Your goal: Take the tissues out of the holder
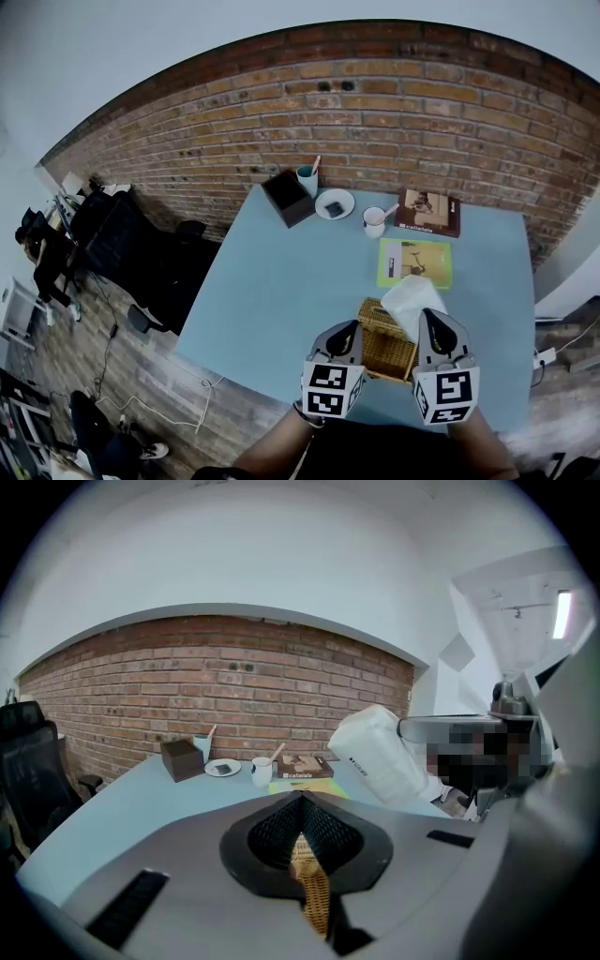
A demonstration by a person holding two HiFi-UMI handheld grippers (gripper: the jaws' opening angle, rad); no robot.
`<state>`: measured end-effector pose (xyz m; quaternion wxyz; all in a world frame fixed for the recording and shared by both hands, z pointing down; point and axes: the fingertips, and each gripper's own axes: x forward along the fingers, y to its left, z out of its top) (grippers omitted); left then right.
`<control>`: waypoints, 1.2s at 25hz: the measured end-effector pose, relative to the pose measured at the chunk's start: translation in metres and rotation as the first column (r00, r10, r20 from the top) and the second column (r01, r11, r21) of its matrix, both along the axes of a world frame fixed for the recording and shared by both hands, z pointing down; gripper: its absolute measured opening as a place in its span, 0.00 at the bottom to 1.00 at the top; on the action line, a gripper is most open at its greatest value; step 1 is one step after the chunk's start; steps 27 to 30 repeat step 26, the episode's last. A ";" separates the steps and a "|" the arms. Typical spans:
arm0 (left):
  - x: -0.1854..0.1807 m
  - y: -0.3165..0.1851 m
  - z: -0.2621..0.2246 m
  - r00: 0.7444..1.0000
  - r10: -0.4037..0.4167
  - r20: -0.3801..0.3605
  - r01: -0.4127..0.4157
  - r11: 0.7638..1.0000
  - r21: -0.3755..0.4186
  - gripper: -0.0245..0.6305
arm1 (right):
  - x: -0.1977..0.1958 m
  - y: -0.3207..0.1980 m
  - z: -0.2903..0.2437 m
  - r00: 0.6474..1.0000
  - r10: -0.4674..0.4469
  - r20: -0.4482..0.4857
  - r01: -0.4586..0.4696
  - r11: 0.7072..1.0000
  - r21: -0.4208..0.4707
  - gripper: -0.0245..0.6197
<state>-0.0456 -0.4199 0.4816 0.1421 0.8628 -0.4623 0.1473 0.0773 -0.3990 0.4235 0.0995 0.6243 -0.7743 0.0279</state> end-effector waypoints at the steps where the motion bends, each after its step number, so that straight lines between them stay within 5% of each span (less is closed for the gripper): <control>1: 0.002 0.001 -0.004 1.000 0.005 -0.003 -0.005 1.000 0.008 0.04 | 0.002 0.001 -0.001 1.000 0.005 0.006 -0.005 1.000 0.000 0.04; 12: 0.020 0.016 -0.023 0.998 0.069 -0.009 -0.069 0.996 0.057 0.04 | 0.009 0.008 0.001 0.999 0.034 0.025 -0.033 0.999 -0.018 0.04; 30: 0.011 0.009 -0.017 0.998 0.056 0.001 -0.056 0.997 0.048 0.04 | -0.001 -0.001 0.010 1.000 0.009 0.026 -0.007 0.999 -0.051 0.04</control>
